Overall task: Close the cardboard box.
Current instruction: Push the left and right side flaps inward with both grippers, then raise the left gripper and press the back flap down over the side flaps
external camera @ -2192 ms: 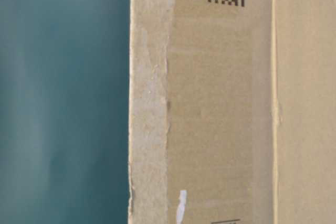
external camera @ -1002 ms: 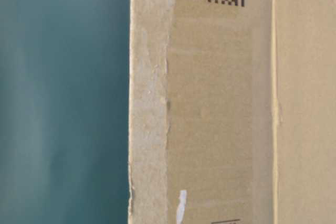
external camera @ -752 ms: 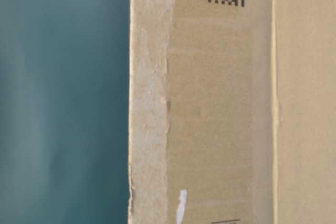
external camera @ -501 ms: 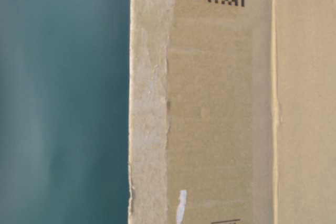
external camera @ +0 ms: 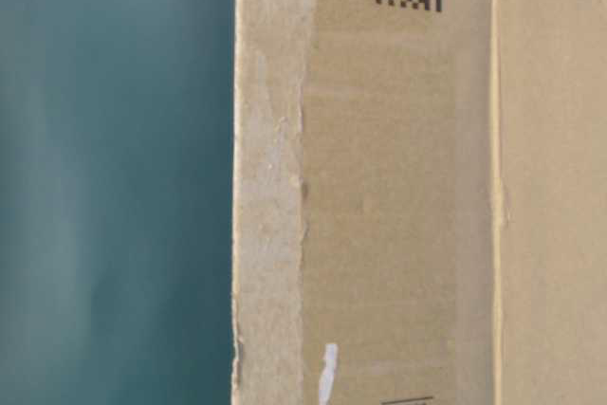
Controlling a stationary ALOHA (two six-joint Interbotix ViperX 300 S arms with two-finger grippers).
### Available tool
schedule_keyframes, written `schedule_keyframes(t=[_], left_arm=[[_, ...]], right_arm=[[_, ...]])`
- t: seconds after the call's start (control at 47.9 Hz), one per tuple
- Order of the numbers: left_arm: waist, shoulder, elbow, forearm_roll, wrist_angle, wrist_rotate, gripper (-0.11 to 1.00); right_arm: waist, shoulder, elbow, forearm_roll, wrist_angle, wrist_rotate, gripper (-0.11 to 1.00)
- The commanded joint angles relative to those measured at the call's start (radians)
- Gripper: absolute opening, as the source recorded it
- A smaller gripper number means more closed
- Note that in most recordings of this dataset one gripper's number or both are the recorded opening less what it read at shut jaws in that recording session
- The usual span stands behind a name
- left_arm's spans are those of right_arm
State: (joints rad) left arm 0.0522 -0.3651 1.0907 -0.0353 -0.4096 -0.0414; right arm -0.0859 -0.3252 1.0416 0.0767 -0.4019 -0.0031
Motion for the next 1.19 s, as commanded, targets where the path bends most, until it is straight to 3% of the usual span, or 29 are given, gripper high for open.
schedule_keyframes(t=[0.0,0.418,0.793,1.169], left_arm=[[0.012,0.038,-0.064,-0.003,-0.011,-0.002,0.0],[0.058,0.196,-0.195,-0.003,0.014,0.0,0.0],[0.061,0.268,-0.219,-0.003,0.014,-0.009,0.0],[0.121,0.353,-0.344,-0.003,0.012,0.002,0.0]], right_arm=[[-0.002,0.034,-0.052,-0.002,-0.015,-0.003,0.0],[-0.002,0.176,-0.158,-0.002,-0.012,-0.008,0.0],[-0.002,0.23,-0.158,0.003,-0.015,-0.005,0.0],[-0.003,0.23,-0.16,0.003,-0.015,-0.003,0.0]])
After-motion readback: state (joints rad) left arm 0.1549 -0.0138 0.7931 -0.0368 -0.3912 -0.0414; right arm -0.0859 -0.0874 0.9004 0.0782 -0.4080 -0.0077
